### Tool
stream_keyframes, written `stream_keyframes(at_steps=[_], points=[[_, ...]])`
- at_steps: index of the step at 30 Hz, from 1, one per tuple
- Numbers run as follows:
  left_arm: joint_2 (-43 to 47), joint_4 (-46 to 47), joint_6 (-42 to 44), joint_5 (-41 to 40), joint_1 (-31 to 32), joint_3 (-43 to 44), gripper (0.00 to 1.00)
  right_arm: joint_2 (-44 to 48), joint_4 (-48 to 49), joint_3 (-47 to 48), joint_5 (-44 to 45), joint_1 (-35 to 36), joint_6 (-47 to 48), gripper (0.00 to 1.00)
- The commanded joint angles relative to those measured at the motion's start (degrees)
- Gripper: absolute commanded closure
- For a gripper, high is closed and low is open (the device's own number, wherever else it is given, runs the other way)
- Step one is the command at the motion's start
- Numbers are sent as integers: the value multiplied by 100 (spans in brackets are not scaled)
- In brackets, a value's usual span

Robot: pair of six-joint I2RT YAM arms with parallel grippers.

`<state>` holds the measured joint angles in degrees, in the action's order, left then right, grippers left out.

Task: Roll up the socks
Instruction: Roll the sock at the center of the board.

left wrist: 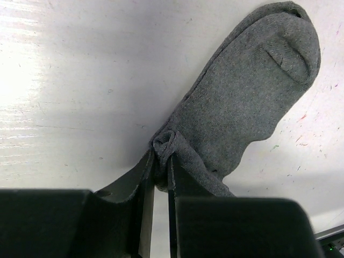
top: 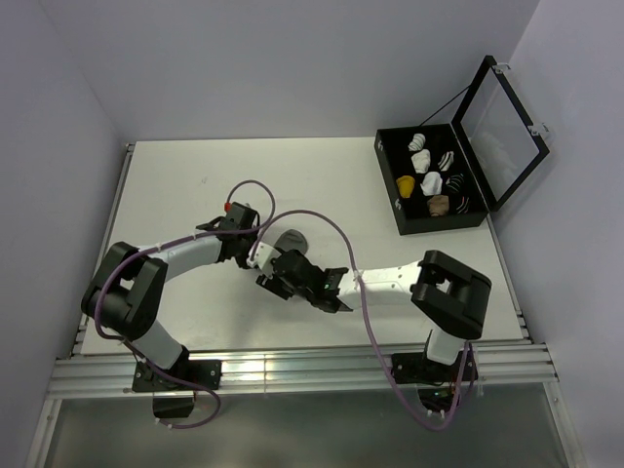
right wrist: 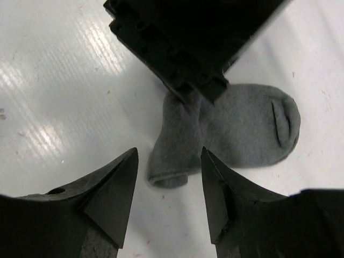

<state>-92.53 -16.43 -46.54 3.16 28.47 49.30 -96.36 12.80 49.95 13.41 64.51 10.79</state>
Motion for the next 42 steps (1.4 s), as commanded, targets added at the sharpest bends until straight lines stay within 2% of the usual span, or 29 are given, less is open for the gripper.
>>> stream_keyframes(at_steps=[1,13,22,23,24,26,27,29,30,32,33,36,39,40,42], points=[[-107,-361,225,53,-17,89,91,-278,39,392,127,26,196,42],[-169,-370,251,71,-52,168,91,-876,-242,515,-75,26,11,45],[-125,-396,374,89,-61,212,91,-1421,-673,691,127,-17,-191,44],[-125,-397,383,88,-61,212,91,-1438,-673,700,118,-44,-208,47],[-107,-397,392,97,-69,203,90,-1421,-682,683,92,-53,-217,59],[-55,-379,383,97,-70,185,89,-1377,-735,665,-83,-131,-287,72],[-28,-362,383,80,-78,177,85,-1351,-744,647,-154,-158,-322,84],[77,-344,339,-17,-78,168,79,-1219,-822,638,-382,-272,-445,94],[130,-318,313,-87,-78,133,72,-1167,-857,647,-661,-316,-507,100],[340,-282,199,-289,-87,80,62,-1035,-1024,726,-970,-473,-691,100],[419,-274,137,-289,-87,45,48,-1008,-1086,752,-1311,-535,-762,100],[753,-256,-126,-763,-105,-95,32,-938,-1401,945,-2206,-824,-1234,100],[1201,-98,-565,-1202,-113,-437,28,-1034,-1736,1209,-2982,-1202,-1596,100],[1446,24,-836,-1299,-113,-543,28,-1078,-1815,1305,-3585,-1300,-1693,100],[1693,270,-1075,-1388,-113,-954,27,-1227,-1807,1359,-4150,-1598,-1973,100]])
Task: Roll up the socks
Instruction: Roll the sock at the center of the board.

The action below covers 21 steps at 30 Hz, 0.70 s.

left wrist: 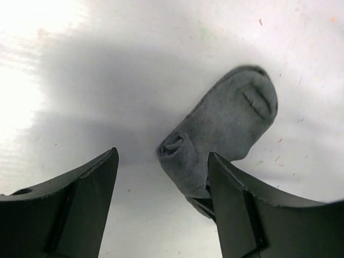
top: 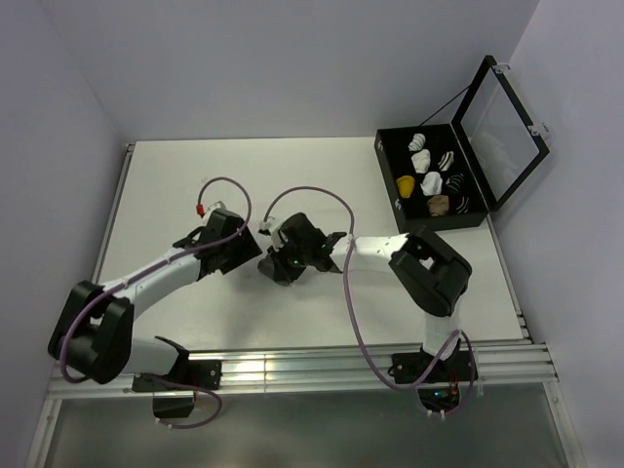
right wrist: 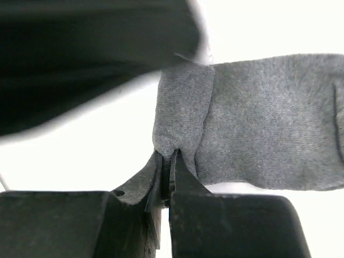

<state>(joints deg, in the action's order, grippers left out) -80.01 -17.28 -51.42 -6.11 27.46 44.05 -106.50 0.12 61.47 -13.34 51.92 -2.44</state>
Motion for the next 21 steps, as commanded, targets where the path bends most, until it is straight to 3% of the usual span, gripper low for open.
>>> stream_keyframes(at_steps=[1,5,8,16,21], points=[[564,470,-780,-444,-13,-554,27,-248,-444,216,-1757,-436,-757,100],[1110,1443,-1106,-172,-4,-1249,27,-556,-65,190,-3197,-911,-1259,100],[1084,1675,-1300,-22,153,-1592,29,-758,172,181,-3594,-1096,-1487,100],[636,2333,-1634,-119,584,-1716,30,-1224,376,250,-4009,-1413,-1839,100],[442,2282,-1766,-303,681,-1707,33,-1347,410,295,-4080,-1492,-1892,100]])
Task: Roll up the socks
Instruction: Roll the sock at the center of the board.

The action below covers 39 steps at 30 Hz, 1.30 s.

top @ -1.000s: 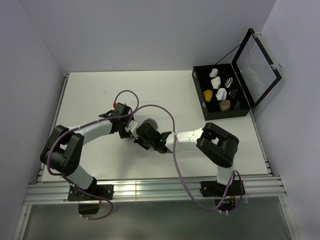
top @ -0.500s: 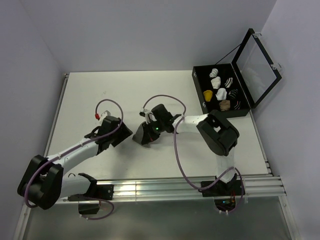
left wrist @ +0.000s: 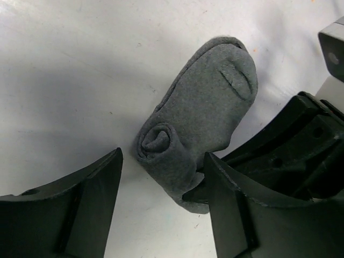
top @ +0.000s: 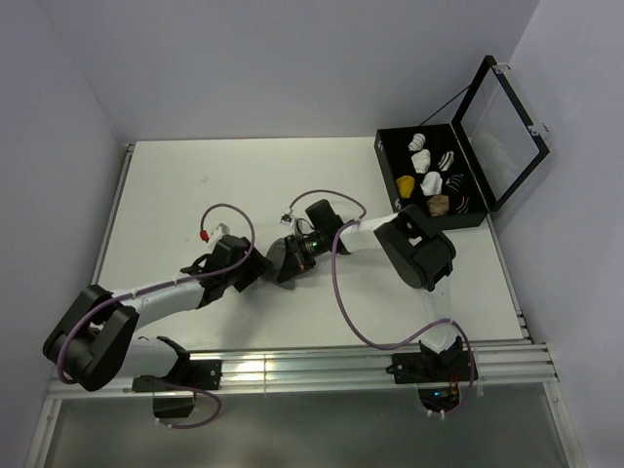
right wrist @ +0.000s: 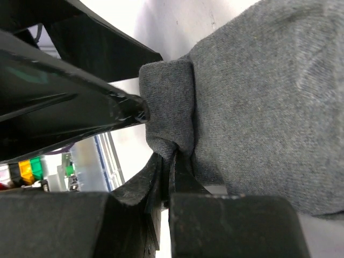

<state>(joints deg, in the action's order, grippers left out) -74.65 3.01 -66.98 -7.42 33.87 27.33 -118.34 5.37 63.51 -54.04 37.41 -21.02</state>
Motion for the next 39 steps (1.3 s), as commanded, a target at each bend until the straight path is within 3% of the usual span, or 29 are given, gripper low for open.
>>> stream_keyframes(at_steps=[1,5,9,12,16,19,21,22,25,33,39], points=[[-128,166,-262,-198,41,-35,34,-171,-167,127,16,-49,-25,100],[-190,16,-421,-321,50,-105,43,-224,-238,206,8,-76,-8,100],[-286,-107,-491,-426,41,-123,66,-233,-325,294,8,-93,10,100],[-453,-203,-456,-436,41,-27,76,-172,-431,312,60,-93,115,98],[-647,-413,-193,-480,50,176,85,327,-431,75,340,-85,273,84],[-717,-625,70,-515,50,377,94,741,-431,-180,762,-58,475,65],[-831,-748,324,-489,41,597,100,1216,-361,-416,1191,-6,685,58],[-884,-905,404,-462,41,685,100,1374,-326,-514,1368,21,756,52],[-1068,-1161,694,-366,41,1028,100,2033,-98,-927,2305,231,1055,49],[-1499,-1820,1248,73,-12,1784,100,3325,877,-1946,4928,1382,1960,46],[-1587,-1953,1372,320,-38,1986,100,3056,905,-1763,5851,2174,2514,46]])
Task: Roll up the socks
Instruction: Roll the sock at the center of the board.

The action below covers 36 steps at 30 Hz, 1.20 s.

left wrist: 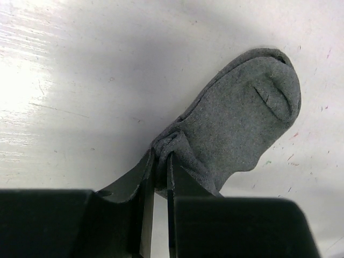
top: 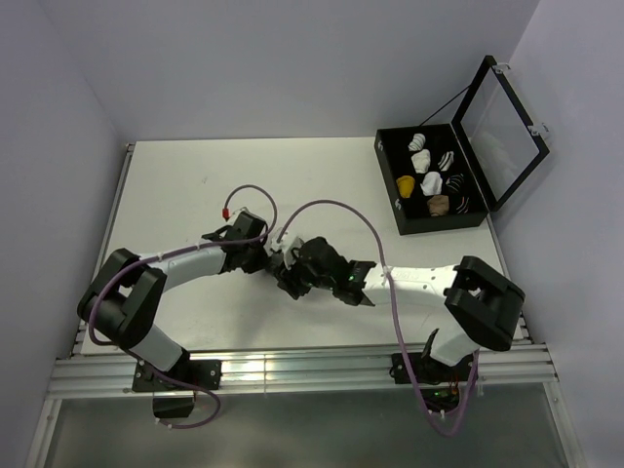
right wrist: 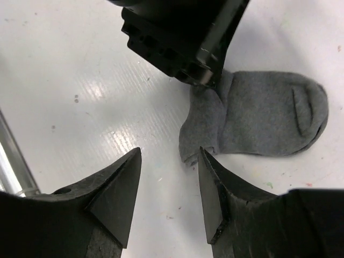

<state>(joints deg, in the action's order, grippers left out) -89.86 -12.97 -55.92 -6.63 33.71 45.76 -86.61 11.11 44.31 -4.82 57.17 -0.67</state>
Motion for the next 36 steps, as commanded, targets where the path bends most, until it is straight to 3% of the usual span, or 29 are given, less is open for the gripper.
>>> stream_keyframes(at_steps=[1,14,28,29,32,33,34,36], points=[[-75,-355,283,259,-14,179,100,-189,321,209,1008,268,515,46],[-84,-364,406,496,-84,188,100,-1296,146,780,1747,541,805,46],[39,-346,503,611,-234,249,99,-1965,-795,1184,1264,541,726,46],[65,-355,503,611,-242,249,98,-2009,-821,1185,1273,532,708,48],[179,-355,460,515,-286,232,91,-1992,-865,1167,1036,489,603,70],[276,-355,433,470,-313,197,87,-1957,-883,1141,940,419,559,83],[337,-329,416,426,-313,162,84,-1930,-883,1132,695,375,481,87],[556,-276,302,277,-348,83,69,-1807,-900,1106,361,182,375,96]])
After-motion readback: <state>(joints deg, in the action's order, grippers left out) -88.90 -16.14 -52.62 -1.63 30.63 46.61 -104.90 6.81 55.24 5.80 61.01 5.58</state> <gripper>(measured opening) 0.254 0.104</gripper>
